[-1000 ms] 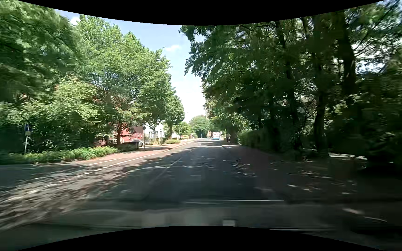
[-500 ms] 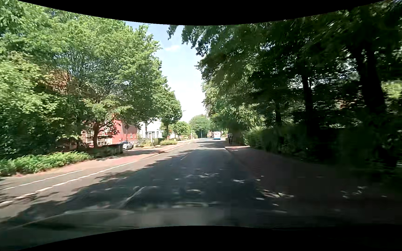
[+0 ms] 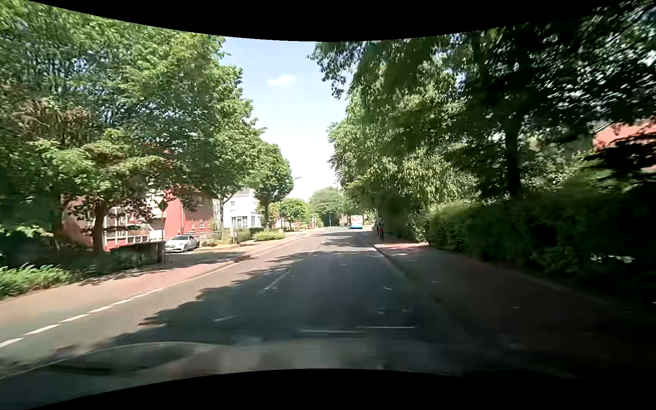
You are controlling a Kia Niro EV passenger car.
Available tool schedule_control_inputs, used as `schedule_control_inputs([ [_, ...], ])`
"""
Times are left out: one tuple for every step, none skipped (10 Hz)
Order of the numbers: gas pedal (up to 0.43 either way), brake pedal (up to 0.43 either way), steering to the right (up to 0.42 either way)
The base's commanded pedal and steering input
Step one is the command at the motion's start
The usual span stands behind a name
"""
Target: Follow the waypoints while adhering to traffic rules and regulations
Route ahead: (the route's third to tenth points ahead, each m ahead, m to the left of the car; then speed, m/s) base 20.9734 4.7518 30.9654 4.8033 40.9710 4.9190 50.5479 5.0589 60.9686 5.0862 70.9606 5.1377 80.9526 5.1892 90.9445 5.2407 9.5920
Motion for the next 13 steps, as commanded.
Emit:
schedule_control_inputs([
  [0.067,0.018,-0.007],
  [0.067,0.018,-0.007],
  [0.079,0.018,-0.007],
  [0.087,0.018,-0.006],
  [0.087,0.018,-0.004],
  [0.087,0.018,-0.003],
  [0.130,0.018,-0.001],
  [0.138,0.018,0.002],
  [0.157,0.018,0.003],
  [0.189,0.018,0.003],
  [0.197,0.018,0.003],
  [0.220,0.018,0.003],
  [0.220,0.018,0.001],
])
